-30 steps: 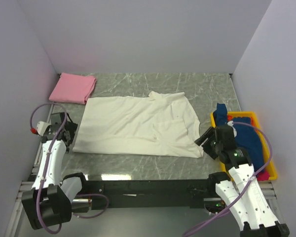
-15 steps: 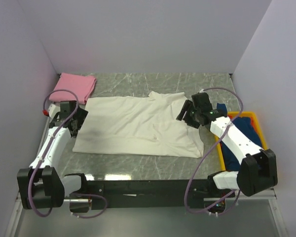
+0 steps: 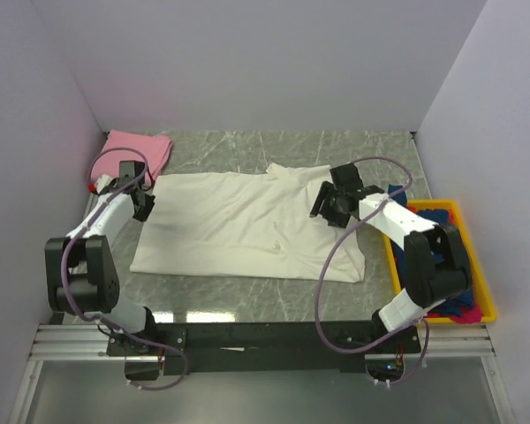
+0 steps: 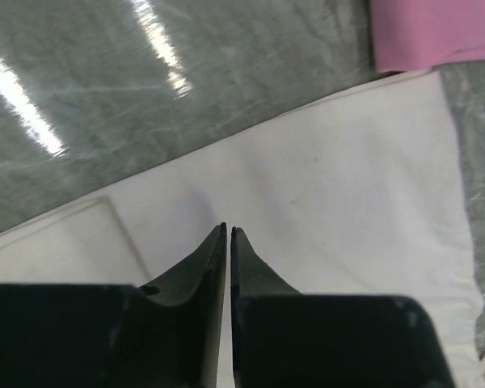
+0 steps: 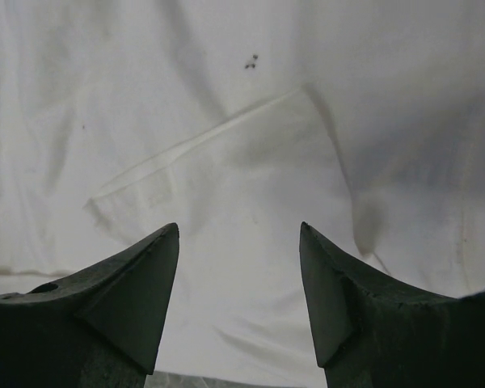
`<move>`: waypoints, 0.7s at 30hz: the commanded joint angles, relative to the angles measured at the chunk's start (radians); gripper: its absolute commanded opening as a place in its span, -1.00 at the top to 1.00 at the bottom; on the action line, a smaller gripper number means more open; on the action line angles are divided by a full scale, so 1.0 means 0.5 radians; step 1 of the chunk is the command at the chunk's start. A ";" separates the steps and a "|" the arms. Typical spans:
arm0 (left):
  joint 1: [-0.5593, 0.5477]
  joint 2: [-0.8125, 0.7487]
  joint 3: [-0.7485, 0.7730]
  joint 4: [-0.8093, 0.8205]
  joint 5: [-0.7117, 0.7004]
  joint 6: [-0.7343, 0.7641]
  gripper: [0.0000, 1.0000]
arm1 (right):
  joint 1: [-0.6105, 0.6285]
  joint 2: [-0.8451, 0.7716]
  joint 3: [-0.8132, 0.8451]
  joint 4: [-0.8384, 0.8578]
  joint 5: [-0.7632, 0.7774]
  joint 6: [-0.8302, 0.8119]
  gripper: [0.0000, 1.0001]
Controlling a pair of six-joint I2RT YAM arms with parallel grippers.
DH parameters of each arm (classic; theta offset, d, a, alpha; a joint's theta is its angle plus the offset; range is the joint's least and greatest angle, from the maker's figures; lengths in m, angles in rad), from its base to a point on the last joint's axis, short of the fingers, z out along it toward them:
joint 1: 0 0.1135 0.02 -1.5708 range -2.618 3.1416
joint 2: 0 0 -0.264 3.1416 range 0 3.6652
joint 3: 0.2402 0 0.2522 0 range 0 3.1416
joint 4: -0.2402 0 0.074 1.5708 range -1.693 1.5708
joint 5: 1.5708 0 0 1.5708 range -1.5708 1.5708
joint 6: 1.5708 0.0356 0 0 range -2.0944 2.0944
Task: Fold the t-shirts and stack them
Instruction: Fold the tshirt
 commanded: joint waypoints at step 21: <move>-0.150 0.935 1.015 0.556 -0.079 0.818 0.04 | -0.196 0.677 0.882 0.087 0.108 -0.062 -0.25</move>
